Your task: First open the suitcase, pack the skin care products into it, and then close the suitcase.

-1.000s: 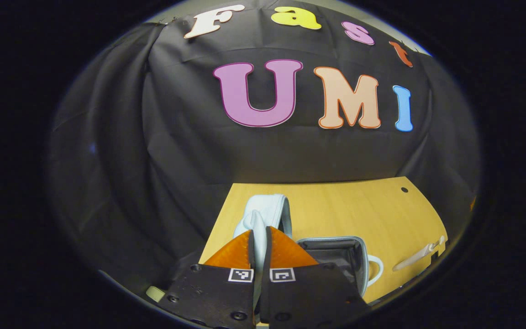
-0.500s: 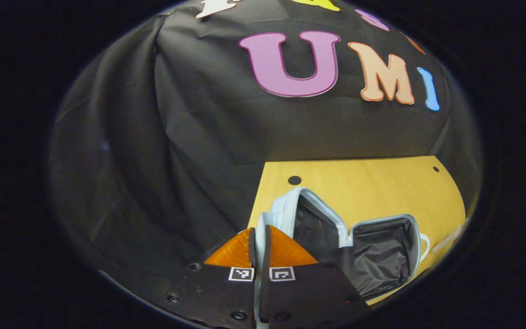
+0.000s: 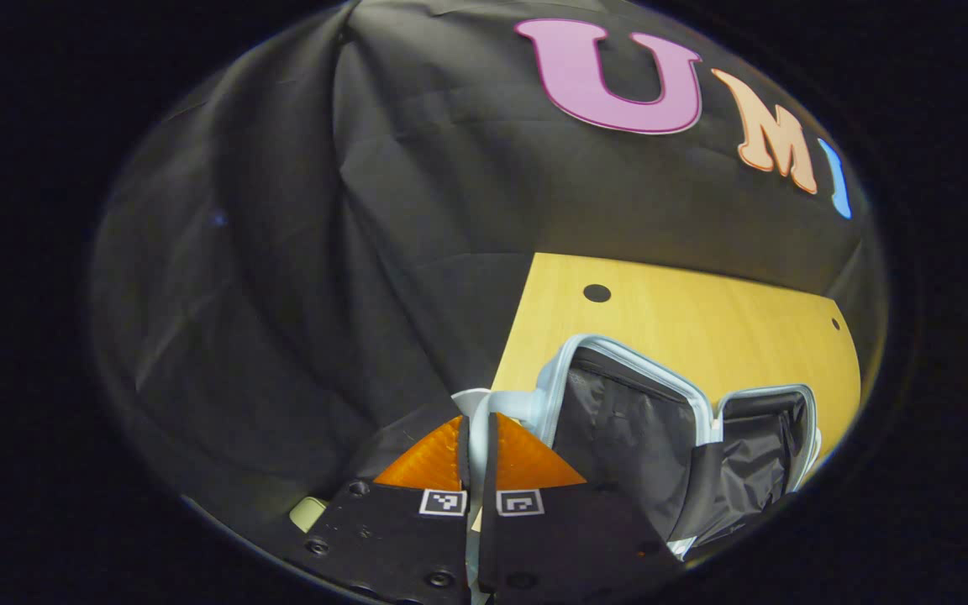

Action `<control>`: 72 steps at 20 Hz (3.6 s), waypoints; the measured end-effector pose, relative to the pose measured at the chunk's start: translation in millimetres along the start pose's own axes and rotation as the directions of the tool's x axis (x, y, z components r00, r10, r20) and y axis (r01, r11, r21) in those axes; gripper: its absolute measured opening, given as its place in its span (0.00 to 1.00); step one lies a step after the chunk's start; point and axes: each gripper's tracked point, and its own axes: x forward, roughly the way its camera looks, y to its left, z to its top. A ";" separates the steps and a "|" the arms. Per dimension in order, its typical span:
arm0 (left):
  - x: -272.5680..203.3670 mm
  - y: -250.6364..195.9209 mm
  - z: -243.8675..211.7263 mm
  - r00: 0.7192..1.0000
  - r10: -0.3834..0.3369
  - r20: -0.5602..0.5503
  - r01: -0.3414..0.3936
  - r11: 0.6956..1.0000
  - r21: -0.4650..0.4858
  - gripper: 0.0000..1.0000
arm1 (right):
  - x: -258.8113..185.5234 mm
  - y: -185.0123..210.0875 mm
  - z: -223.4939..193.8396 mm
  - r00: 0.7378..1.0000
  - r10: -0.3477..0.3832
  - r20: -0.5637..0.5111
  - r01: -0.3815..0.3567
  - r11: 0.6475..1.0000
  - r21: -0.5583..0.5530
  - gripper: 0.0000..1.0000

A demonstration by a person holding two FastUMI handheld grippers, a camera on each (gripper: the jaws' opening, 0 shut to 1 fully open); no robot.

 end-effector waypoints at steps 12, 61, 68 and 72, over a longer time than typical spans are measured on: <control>-83.1 -38.3 64.5 0.919 0.069 0.387 -0.059 0.997 -0.040 0.91 | -5.8 -20.9 5.7 1.000 -0.009 0.007 0.009 1.000 0.004 1.00; -206.8 -586.9 -204.5 0.766 -0.642 -0.006 0.632 0.752 0.186 0.94 | -80.4 -210.7 -32.5 0.995 -0.091 -0.051 0.090 0.996 -0.024 0.98; -183.9 -578.2 -216.3 0.809 -0.586 -0.037 0.584 0.798 0.150 0.32 | -65.8 -199.0 -65.0 0.992 -0.046 -0.116 0.045 0.999 -0.012 0.99; -194.7 -564.2 -198.9 0.812 -0.583 -0.016 0.579 0.802 0.145 0.28 | -52.0 -192.1 -92.1 0.988 -0.019 -0.151 0.019 1.000 -0.001 0.99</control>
